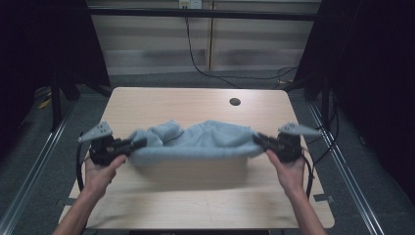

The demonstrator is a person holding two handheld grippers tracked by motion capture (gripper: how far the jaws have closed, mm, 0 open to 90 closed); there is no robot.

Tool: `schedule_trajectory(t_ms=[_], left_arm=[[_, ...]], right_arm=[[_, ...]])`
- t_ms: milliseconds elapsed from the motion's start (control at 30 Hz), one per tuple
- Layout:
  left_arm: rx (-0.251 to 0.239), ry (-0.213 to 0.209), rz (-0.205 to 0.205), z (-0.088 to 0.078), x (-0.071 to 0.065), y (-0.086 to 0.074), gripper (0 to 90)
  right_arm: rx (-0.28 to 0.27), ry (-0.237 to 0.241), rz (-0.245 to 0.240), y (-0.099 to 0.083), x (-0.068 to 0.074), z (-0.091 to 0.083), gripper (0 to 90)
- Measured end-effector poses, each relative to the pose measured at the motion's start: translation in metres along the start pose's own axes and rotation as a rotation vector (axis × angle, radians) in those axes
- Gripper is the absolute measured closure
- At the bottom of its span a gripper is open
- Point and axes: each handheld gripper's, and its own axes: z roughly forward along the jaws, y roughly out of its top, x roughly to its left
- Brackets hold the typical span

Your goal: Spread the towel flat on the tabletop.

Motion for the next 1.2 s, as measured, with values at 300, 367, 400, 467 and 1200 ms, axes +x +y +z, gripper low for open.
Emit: schedule_trajectory(t_ms=[300, 367, 400, 467, 1200], left_arm=[[0.14, -0.059, 0.005, -0.006, -0.028, -0.054, 74.6], [0.109, -0.064, 0.004, -0.011, -0.029, -0.051, 70.3], [0.104, -0.072, 0.004, -0.013, -0.028, -0.047, 66.4], [0.078, -0.057, 0.011, -0.013, -0.026, -0.037, 63.4], [0.311, 0.026, 0.055, 0.067, 0.016, -0.068, 58.1]], right_arm=[[0.19, 0.065, 0.046, -0.092, 0.026, -0.021, 70.7], [0.193, 0.098, 0.05, -0.097, 0.031, -0.03, 62.8], [0.171, 0.098, 0.039, -0.094, 0.031, -0.039, 56.4], [0.135, 0.095, 0.044, -0.088, 0.027, -0.043, 54.8], [0.301, 0.016, -0.033, -0.087, -0.015, 0.052, 51.6]])
